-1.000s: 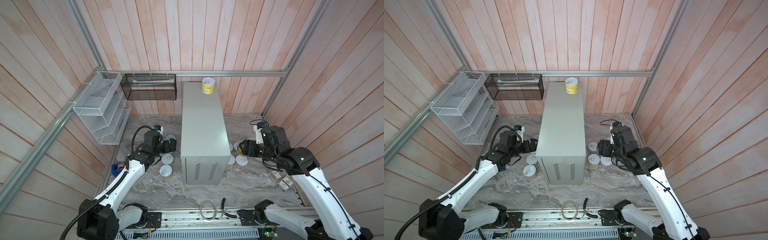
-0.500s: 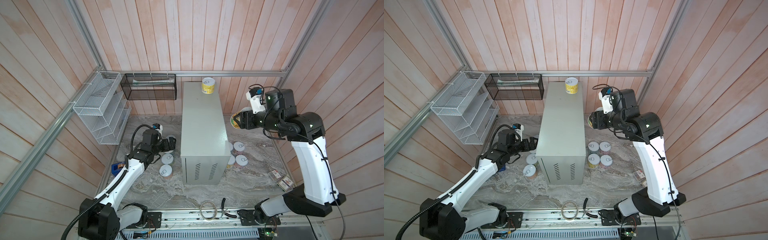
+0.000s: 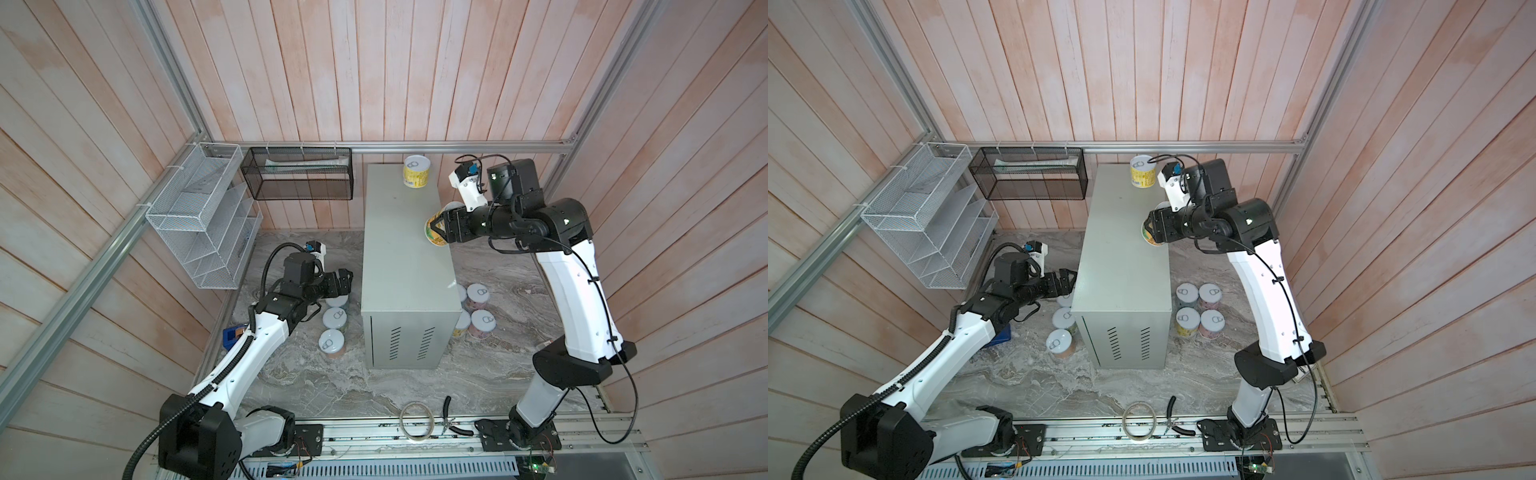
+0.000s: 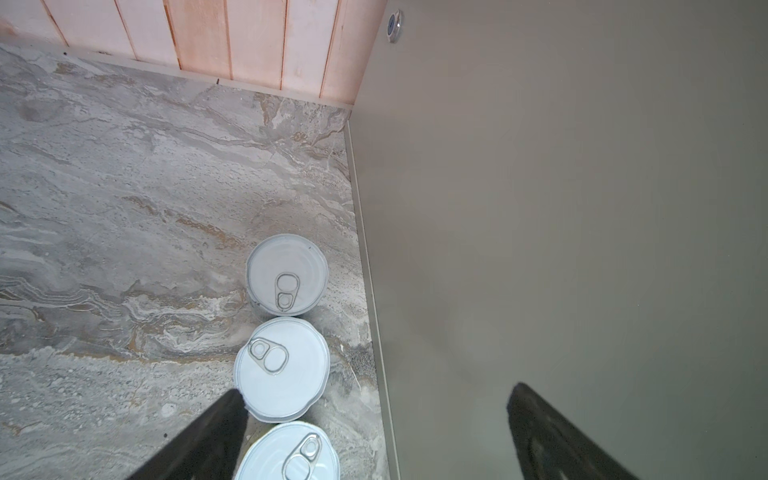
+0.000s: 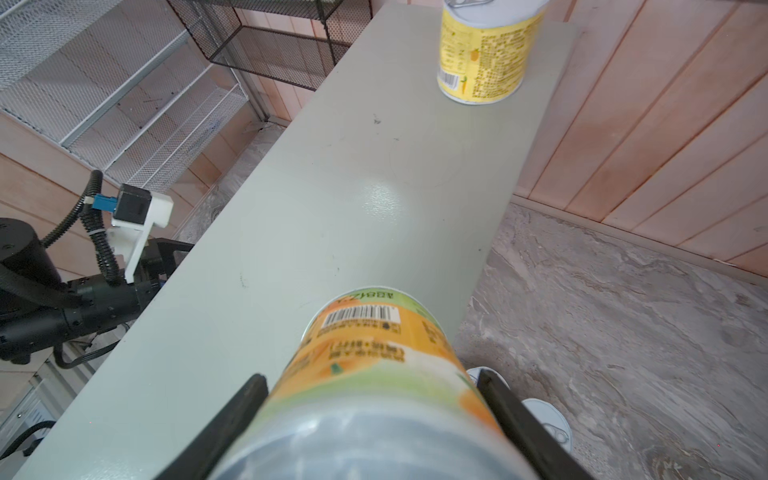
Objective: Place and organize the canned foods onto the counter
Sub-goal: 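Lift the green-and-orange can onto the cabinet top with the right gripper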
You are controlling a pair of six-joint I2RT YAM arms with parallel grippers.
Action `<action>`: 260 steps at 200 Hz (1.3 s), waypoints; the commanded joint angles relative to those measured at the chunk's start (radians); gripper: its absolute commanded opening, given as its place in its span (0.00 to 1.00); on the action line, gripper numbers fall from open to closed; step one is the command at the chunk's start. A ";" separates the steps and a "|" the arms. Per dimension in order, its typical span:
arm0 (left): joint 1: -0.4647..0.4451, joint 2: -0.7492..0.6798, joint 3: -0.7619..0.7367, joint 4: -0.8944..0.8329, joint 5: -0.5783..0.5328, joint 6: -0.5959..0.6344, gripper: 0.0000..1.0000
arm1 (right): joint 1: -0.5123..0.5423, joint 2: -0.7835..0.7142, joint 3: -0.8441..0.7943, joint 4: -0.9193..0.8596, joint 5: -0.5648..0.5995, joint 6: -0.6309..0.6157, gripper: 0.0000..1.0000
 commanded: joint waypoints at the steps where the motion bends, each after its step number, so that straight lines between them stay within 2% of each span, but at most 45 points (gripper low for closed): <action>1: 0.004 0.022 -0.017 0.016 0.040 0.007 1.00 | 0.044 0.012 0.077 0.051 -0.030 0.015 0.00; 81: 0.005 0.045 0.004 0.009 0.033 0.022 1.00 | 0.058 0.090 0.118 0.044 -0.027 0.030 0.00; 95: 0.006 0.050 0.003 0.014 0.038 0.019 1.00 | 0.058 0.097 0.119 0.046 -0.025 0.031 0.15; 105: 0.006 0.051 0.001 0.015 0.042 0.017 1.00 | 0.058 0.101 0.118 0.046 -0.023 0.031 0.36; 118: 0.006 0.052 -0.004 0.019 0.044 0.016 1.00 | 0.058 0.108 0.124 0.047 -0.011 0.034 0.53; 135: 0.006 0.049 -0.013 0.026 0.045 0.012 1.00 | 0.058 0.114 0.130 0.055 -0.021 0.038 0.62; 157: 0.006 0.049 -0.018 0.027 0.044 0.013 1.00 | 0.057 0.121 0.144 0.066 -0.028 0.048 0.79; 187: 0.006 0.052 -0.019 0.032 0.050 0.012 1.00 | 0.059 0.123 0.147 0.089 -0.042 0.056 0.85; 197: 0.006 0.052 -0.020 0.032 0.050 0.012 1.00 | 0.059 0.126 0.148 0.089 -0.051 0.057 0.93; 204: 0.006 0.051 -0.020 0.031 0.049 0.012 1.00 | 0.060 0.127 0.151 0.092 -0.051 0.061 0.95; 260: 0.035 0.013 -0.002 0.004 -0.008 0.013 1.00 | 0.059 0.066 0.142 0.189 0.012 0.060 0.97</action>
